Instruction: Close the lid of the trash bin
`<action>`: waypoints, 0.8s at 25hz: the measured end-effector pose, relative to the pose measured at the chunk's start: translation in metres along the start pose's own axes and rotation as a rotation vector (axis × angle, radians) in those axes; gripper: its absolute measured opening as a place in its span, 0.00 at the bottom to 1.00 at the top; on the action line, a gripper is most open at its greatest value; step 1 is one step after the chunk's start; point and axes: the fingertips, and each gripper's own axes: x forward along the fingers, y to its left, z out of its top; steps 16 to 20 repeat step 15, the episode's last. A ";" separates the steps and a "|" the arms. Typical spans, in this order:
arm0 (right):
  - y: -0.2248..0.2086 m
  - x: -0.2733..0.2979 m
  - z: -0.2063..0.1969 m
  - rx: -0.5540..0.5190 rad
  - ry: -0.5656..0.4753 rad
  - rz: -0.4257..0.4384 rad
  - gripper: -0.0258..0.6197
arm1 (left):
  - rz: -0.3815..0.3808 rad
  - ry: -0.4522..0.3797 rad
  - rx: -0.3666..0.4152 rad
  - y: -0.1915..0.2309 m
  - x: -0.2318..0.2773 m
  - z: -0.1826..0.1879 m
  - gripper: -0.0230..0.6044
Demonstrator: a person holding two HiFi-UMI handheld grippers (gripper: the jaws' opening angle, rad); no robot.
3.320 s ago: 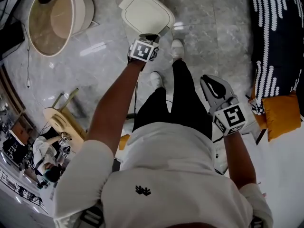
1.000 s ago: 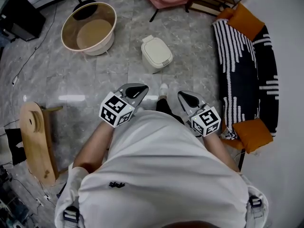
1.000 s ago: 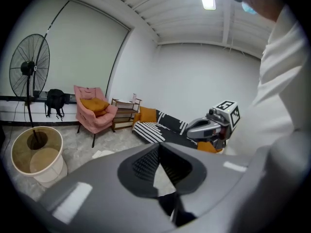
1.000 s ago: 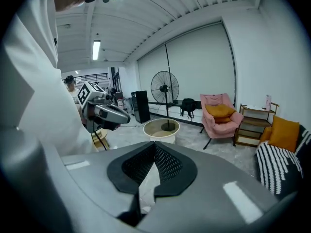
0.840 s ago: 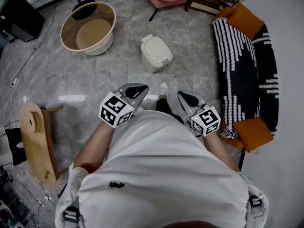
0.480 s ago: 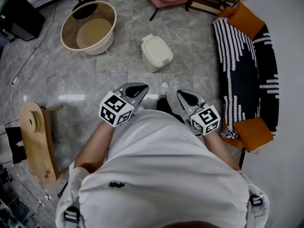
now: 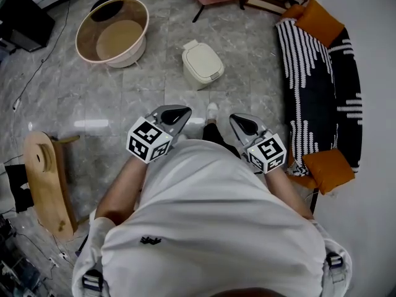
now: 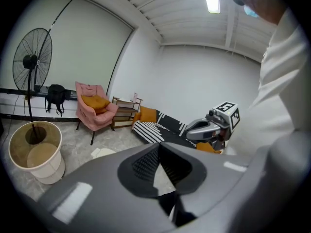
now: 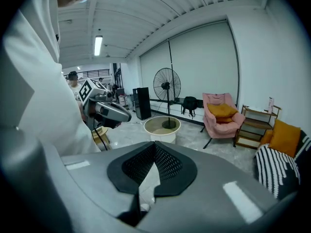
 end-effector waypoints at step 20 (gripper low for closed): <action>-0.006 0.024 0.005 -0.015 0.027 0.027 0.04 | 0.020 0.002 -0.016 0.020 -0.005 -0.002 0.13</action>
